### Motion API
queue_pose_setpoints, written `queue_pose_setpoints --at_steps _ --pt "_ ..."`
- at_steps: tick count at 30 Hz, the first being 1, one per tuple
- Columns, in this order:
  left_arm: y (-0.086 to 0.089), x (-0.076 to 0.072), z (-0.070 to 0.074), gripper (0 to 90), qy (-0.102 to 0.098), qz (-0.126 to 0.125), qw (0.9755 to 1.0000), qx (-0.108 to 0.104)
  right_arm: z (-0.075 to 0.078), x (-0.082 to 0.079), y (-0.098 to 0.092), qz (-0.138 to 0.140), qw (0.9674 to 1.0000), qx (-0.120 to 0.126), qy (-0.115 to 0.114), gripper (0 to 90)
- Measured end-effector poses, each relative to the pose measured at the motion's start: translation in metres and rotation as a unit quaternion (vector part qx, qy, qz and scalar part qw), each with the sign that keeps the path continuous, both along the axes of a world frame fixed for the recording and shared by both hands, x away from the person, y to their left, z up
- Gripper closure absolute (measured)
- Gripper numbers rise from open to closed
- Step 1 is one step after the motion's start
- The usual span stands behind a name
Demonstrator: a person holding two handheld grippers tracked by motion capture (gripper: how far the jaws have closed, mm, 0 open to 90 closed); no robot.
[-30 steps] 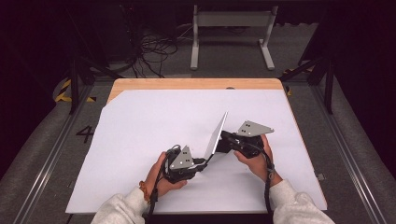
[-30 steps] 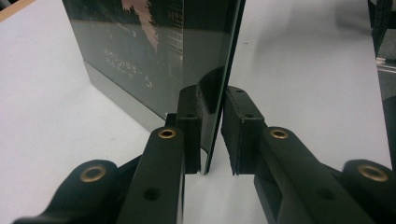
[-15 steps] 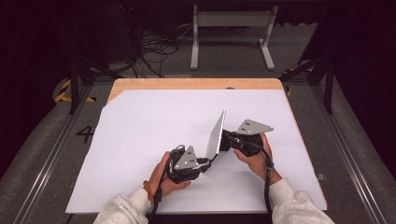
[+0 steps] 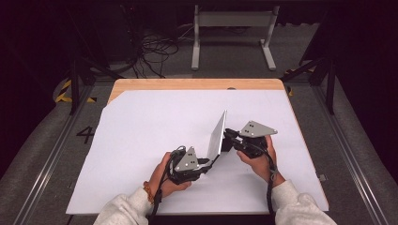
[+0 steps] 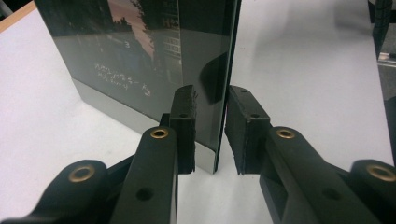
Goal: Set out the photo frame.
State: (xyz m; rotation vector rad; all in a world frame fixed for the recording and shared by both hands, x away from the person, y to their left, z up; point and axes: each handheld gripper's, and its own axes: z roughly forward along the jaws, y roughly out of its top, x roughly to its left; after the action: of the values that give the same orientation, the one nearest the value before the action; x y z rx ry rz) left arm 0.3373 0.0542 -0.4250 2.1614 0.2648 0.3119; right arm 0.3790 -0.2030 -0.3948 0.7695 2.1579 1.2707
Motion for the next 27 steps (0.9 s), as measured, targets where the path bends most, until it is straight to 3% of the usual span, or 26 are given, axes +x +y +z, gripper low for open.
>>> queue_pose_setpoints --at_steps 8,9,17,27 --pt "0.019 0.0 0.001 78.9 0.001 0.015 0.9999 0.001 -0.005 -0.02 -0.009 0.014 0.9998 -0.001 0.014 77.0" --pt "0.022 0.001 -0.001 80.5 0.002 0.016 0.9998 0.008 -0.005 -0.029 -0.009 0.021 0.9996 -0.009 0.016 74.6" --pt "0.014 0.004 -0.01 82.4 0.008 0.01 0.9995 0.027 -0.013 -0.06 -0.006 0.055 0.9979 -0.006 0.035 68.2" --pt "0.0 0.011 -0.017 89.0 0.012 0.007 0.9991 0.039 -0.016 -0.071 0.009 0.079 0.9962 0.0 0.037 58.9"
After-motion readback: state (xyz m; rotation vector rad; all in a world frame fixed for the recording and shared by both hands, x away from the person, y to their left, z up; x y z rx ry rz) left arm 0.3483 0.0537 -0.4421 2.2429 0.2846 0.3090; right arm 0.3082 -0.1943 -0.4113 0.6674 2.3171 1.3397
